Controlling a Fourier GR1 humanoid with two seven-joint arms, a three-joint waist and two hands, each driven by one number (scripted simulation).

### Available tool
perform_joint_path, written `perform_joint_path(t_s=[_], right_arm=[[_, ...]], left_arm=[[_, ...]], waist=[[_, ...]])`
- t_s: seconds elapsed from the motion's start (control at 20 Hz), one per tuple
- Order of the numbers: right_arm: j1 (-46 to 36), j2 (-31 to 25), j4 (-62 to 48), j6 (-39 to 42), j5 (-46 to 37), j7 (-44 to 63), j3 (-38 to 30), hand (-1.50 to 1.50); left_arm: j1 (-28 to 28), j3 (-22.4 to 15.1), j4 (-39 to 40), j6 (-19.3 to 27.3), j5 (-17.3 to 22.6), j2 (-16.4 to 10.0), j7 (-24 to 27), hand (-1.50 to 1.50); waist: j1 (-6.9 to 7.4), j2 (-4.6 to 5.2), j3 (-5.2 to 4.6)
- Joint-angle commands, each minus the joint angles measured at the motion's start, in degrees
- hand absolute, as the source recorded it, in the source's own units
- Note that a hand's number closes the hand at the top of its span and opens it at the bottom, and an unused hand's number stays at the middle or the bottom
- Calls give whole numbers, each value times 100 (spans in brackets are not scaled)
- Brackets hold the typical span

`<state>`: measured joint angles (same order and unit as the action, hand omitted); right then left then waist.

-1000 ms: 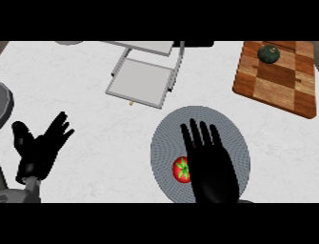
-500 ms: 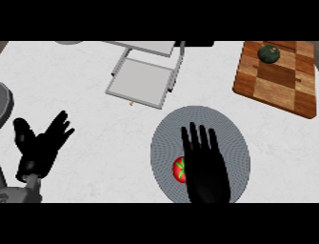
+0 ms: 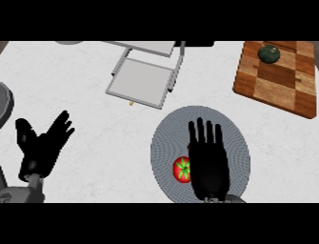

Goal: Pick the sweet potato from the placemat and place it in the tiered shelf

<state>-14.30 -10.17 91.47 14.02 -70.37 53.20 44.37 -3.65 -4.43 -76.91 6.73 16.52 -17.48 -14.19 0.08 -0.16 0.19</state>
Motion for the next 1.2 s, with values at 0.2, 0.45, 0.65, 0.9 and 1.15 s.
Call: perform_joint_path(t_s=[0.2,0.45,0.65,0.9,1.15], right_arm=[[22,157,-567,-657,-373,-734,-429,-150],[-272,359,-1043,-615,-415,-1251,-956,-150],[6,542,-1603,-1046,-631,-1463,-771,-150],[-40,92,-1587,-47,-308,-2046,-577,150],[130,145,-1550,-564,-303,-2523,-628,150]], left_arm=[[207,215,195,-298,-138,64,88,0],[80,443,321,-517,-182,125,221,0],[27,378,-5,-320,-337,196,-219,0],[178,348,-235,-278,-276,207,-324,0],[113,299,224,-272,-478,459,29,0]], waist=[[4,17,-19],[6,19,-20],[10,20,-19],[35,15,-17],[1,20,-18]])
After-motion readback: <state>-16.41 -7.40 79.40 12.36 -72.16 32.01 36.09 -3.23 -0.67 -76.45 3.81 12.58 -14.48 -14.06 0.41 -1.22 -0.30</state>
